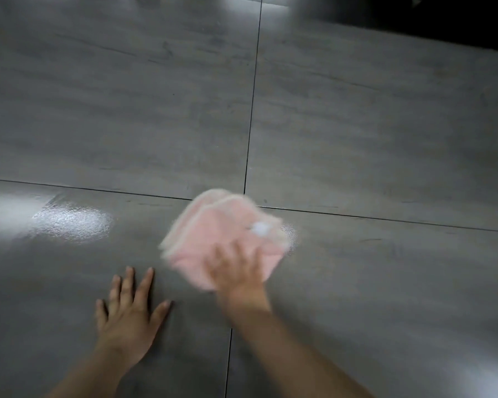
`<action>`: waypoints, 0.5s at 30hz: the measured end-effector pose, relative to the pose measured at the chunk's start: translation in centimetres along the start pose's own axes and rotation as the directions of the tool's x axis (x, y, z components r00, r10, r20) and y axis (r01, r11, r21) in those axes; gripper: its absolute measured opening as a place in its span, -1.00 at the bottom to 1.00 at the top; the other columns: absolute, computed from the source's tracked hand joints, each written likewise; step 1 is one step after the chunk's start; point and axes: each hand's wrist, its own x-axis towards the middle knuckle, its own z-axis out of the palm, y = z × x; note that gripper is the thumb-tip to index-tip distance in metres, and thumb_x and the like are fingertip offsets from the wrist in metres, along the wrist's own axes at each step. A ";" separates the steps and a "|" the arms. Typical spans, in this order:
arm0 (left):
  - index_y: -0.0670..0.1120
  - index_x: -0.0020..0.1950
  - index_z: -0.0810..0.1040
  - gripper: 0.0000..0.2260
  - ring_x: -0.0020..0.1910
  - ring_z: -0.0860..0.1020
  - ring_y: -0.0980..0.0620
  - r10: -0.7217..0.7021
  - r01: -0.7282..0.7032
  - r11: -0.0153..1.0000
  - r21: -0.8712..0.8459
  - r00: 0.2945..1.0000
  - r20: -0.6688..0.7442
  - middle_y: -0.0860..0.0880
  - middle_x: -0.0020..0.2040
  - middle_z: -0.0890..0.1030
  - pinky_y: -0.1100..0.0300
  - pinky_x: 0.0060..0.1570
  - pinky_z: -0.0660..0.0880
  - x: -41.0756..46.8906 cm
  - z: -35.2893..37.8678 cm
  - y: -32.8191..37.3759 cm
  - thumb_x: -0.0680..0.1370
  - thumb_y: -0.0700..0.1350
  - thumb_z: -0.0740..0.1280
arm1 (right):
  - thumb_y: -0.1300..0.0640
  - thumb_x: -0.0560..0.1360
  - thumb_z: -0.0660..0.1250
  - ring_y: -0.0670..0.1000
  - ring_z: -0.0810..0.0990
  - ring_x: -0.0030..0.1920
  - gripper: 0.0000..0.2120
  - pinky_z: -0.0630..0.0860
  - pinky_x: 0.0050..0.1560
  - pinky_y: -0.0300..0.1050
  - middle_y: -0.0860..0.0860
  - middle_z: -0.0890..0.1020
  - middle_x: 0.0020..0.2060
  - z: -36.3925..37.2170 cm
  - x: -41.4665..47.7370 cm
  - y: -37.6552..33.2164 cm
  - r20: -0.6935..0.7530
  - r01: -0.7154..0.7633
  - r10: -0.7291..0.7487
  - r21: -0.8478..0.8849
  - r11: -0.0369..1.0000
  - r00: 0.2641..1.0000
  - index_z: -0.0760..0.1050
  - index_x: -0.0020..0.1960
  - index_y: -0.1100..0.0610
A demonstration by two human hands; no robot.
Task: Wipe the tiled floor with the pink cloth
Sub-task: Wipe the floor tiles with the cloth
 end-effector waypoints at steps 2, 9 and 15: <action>-0.10 0.44 0.14 -0.48 0.51 -0.06 -0.08 0.014 -0.018 0.997 -0.079 0.999 -0.052 -0.09 0.53 0.01 -0.08 0.43 -0.01 0.2 -0.2 -0.1 0.53 0.01 0.19 | 0.10 0.61 -0.23 -0.15 0.58 0.05 -0.35 0.21 0.30 0.05 -0.28 0.67 -0.08 -2.0 -0.5 -3.1 0.087 0.110 -0.106 -0.041 0.993 0.991 0.61 -0.17 -0.29; 0.02 0.47 -0.01 -0.51 0.51 -0.05 -0.08 0.084 -0.081 0.995 -0.050 0.995 0.059 -0.06 0.53 -0.07 0.06 0.44 0.04 0.7 -2.1 -1.0 0.58 0.00 0.09 | 0.22 0.40 0.06 0.05 0.63 0.00 -0.60 0.49 -0.09 -0.27 0.00 0.66 0.01 -4.0 0.7 6.9 0.205 -0.236 0.222 0.051 0.970 0.953 0.49 0.16 0.15; -0.05 0.46 0.05 -0.56 0.50 0.06 -0.06 0.168 -0.159 0.983 -0.091 0.980 0.106 -0.07 0.52 0.03 0.10 0.42 0.08 -1.4 -8.7 1.2 0.59 -0.06 0.04 | 0.23 0.59 0.04 0.28 0.50 0.15 -0.70 0.40 0.03 -0.03 0.29 0.55 0.15 -15.2 1.5 5.3 0.193 -0.692 0.673 0.343 0.635 0.714 0.44 0.20 0.30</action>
